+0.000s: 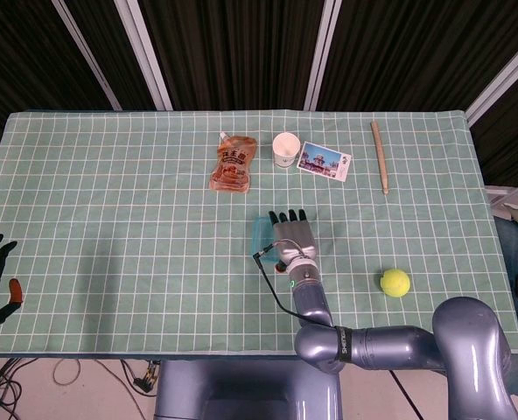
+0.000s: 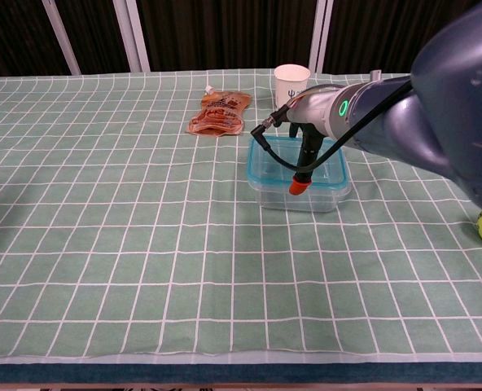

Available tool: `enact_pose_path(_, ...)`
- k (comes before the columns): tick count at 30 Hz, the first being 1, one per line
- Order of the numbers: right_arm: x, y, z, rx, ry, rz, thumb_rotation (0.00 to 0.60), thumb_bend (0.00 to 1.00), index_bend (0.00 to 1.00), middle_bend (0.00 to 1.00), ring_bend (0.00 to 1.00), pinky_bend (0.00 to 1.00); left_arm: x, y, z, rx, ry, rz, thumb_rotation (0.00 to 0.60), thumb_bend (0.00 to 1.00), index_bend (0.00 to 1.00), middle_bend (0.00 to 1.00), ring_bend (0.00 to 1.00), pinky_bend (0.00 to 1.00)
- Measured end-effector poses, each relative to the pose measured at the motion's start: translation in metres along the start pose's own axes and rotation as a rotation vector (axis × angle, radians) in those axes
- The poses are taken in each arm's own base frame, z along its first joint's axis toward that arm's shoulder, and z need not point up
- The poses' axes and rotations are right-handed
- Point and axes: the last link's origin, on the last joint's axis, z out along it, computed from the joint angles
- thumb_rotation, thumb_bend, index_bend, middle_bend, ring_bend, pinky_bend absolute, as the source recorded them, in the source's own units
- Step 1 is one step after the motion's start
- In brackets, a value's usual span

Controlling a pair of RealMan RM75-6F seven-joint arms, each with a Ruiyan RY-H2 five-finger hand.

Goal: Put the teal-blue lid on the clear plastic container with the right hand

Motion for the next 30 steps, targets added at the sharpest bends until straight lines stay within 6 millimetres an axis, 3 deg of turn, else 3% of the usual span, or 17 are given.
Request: enact_pose_path(30, -0.0054, 0.0024, 0.0026, -0.006, -0.005, 0.006, 0.600, 0.22, 0.00, 0.42, 0.07, 0.00, 0.0003, 0.0000, 0.0004, 0.002, 0.001, 0.002, 0.600, 0.64, 0.11, 0.00, 0.00, 0.00)
